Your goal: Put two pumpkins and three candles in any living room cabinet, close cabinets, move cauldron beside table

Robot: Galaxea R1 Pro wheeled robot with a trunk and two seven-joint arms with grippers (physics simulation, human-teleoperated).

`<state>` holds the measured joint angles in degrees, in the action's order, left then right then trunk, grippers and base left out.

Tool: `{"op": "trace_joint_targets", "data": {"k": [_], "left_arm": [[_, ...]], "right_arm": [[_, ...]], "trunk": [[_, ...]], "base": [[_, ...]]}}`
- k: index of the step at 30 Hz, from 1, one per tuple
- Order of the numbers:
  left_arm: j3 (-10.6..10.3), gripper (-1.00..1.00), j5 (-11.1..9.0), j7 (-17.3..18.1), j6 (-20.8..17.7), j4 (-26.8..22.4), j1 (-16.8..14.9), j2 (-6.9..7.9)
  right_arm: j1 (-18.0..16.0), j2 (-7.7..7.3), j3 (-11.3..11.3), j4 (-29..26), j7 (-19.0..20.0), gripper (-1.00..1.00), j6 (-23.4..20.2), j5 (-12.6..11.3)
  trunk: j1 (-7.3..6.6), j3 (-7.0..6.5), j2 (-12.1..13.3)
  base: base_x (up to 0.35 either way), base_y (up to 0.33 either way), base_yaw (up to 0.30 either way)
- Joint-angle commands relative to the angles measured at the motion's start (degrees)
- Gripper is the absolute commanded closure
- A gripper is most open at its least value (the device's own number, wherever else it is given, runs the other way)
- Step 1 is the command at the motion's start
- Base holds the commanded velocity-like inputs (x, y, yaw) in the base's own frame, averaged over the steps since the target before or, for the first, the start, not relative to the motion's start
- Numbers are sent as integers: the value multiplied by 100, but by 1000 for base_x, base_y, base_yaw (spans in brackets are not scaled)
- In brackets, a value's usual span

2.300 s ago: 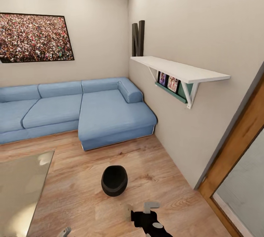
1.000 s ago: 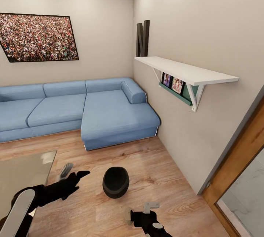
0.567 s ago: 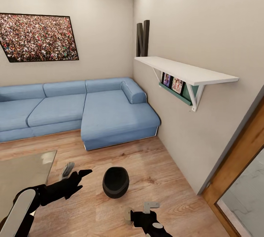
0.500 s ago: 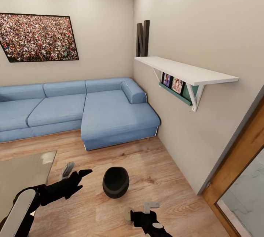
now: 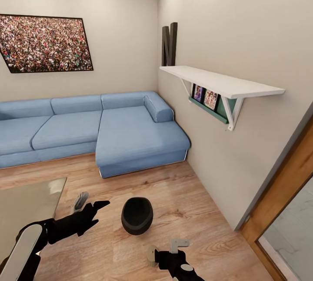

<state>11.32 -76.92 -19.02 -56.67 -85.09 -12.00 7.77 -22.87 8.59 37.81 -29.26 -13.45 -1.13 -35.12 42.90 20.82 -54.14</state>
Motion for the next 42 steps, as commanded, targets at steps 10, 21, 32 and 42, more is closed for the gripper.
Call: {"op": "trace_joint_targets", "data": {"k": [10,21,32,42], "left_arm": [[9,-100,-59,-57,-13,-16,-4,-4],[-113,-100,-95,-57,-11,-16,-4,-21],[-406,-100,-95,-57,-8,-16,-4,-27],[-494,-100,-98,-49,-5,-20,-4,-31]], "right_arm": [[-6,2,51,-1,-52,-100,-24,-39],[-7,-6,44,-25,-52,-100,-28,-39],[-7,-6,46,-27,-52,-100,-28,-39],[-4,2,51,-5,-50,-100,-28,-39]], "trunk": [[67,57,-127],[177,147,-327],[419,344,-769],[638,524,-1170]], "base": [[0,0,149],[0,0,158],[0,0,3],[0,0,0]]}}
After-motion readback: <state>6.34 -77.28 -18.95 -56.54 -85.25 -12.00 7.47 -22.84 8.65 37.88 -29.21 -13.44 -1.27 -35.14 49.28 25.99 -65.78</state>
